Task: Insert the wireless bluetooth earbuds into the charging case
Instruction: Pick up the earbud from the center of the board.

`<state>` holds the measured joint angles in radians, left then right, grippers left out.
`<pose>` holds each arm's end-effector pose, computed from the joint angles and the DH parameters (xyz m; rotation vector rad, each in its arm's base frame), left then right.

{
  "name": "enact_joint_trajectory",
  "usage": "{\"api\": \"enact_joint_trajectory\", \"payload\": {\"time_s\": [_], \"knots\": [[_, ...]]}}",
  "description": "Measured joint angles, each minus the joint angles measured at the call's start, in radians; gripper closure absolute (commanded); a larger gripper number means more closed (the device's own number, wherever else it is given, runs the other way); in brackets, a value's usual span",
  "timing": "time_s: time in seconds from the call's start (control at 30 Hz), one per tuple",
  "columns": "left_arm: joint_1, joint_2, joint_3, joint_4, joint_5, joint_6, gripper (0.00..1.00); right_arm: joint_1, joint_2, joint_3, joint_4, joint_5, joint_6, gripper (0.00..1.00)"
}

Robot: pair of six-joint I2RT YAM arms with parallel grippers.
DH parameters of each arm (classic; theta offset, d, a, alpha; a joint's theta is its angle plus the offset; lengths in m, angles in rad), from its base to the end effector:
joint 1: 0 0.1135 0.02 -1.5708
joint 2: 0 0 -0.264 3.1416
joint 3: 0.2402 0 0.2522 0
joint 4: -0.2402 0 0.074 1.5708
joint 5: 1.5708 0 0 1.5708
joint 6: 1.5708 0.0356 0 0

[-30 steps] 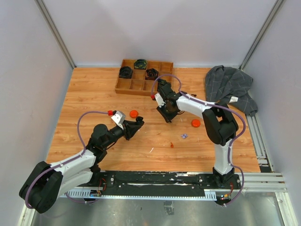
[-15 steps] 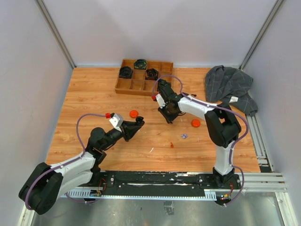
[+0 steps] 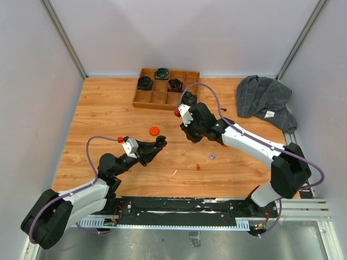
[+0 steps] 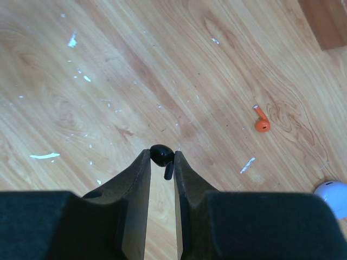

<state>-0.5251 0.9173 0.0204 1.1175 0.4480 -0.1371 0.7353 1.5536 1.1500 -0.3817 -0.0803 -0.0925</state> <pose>0.1331 -0.0949 0.1923 0.6471 1.2700 -0.8520 0.2515 0.2313 0.2590 -0.9975 2.1721 0.4038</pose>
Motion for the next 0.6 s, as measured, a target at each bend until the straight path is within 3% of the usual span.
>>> {"api": "enact_joint_trajectory", "payload": {"time_s": [0.6], "knots": [[0.000, -0.012, -0.011, 0.170, 0.167, 0.047, 1.00, 0.148, -0.462, -0.304, 0.379, -0.145, 0.043, 0.86]]}}
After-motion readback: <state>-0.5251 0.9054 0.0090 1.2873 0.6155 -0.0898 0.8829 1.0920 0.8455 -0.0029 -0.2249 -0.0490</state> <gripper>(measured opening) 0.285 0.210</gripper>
